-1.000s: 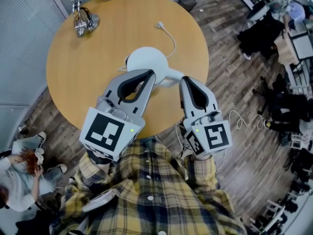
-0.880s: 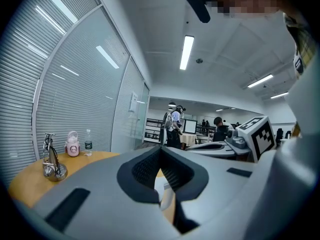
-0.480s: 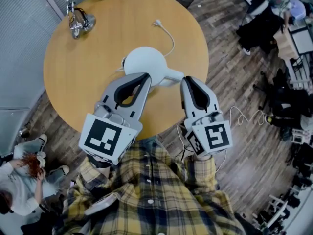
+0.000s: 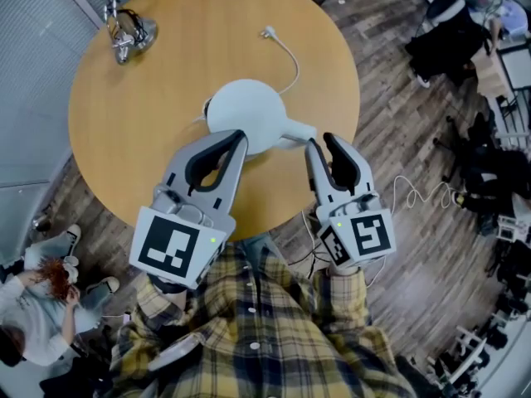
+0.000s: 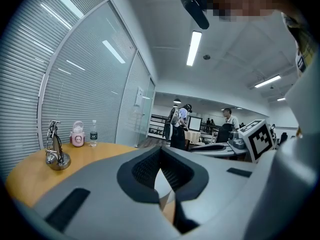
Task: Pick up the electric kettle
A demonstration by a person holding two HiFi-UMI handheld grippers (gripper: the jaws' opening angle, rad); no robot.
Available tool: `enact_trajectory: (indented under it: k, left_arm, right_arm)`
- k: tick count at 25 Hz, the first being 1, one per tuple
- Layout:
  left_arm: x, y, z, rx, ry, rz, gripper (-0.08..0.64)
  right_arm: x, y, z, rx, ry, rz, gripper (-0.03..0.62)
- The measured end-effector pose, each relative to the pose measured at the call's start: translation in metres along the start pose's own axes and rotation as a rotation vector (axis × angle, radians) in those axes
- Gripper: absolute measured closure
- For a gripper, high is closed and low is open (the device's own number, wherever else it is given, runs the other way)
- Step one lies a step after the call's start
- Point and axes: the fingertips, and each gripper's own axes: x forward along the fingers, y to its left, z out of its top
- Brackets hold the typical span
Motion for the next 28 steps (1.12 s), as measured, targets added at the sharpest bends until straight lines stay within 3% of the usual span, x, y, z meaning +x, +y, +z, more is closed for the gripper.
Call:
enact_trajectory:
  k: [9,28]
  left_arm:
    - [0.000,0.017,-0.013,-0.019,0.006,0.041,0.557]
    - [0.010,0.038,-0.027,-0.039,0.006,0.049,0.557]
  right_arm:
    - [0.008,-0.005,-0.029,0.007,0.030,0.004,0.367]
    - [0.038,-0.022,-0.097,0.047,0.076,-0.063,0.354]
